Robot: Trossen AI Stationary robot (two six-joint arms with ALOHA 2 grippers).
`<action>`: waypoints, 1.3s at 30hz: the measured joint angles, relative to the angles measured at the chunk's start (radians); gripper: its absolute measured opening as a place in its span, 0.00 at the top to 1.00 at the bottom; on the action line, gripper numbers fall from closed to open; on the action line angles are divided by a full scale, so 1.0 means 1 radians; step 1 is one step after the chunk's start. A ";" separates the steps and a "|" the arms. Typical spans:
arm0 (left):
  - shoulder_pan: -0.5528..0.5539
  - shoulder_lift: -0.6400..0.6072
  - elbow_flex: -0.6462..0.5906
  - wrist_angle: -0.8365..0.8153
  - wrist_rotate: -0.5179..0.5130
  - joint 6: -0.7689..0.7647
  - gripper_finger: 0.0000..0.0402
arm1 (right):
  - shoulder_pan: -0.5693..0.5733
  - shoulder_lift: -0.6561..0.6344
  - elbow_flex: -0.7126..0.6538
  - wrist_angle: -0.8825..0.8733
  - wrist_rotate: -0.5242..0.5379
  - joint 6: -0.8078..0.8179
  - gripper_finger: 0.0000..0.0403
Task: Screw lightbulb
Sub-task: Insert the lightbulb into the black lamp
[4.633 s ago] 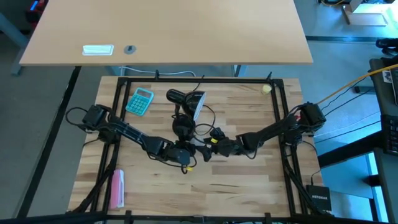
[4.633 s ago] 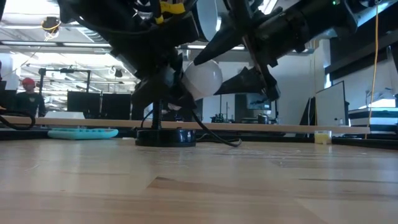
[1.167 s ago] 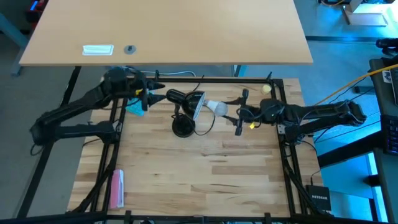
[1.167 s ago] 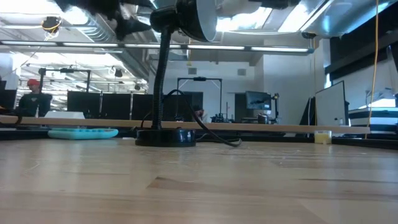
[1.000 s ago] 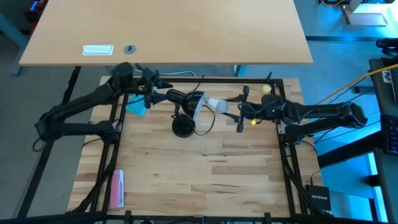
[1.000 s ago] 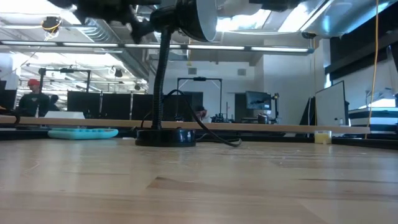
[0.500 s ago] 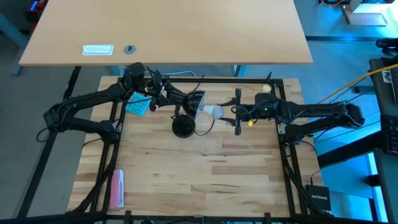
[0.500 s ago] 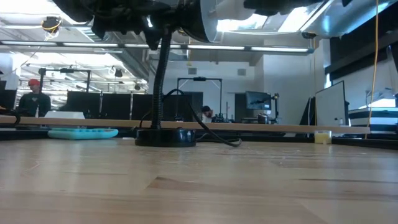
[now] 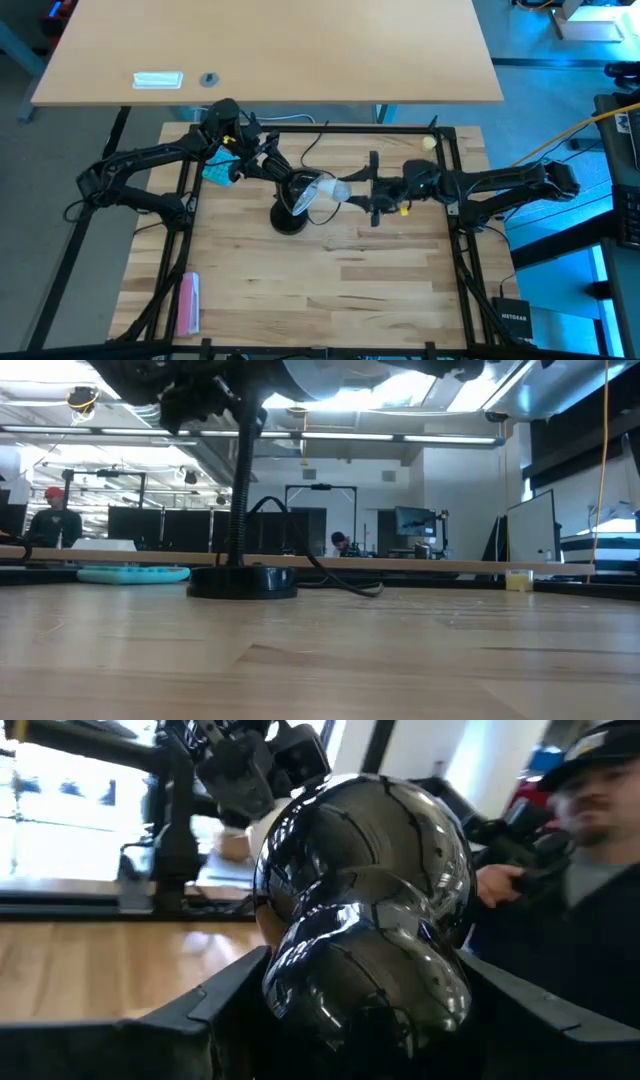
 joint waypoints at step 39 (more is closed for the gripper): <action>-0.038 0.062 -0.004 0.183 0.004 -0.230 0.37 | 0.153 0.395 0.294 0.063 0.546 -0.272 0.48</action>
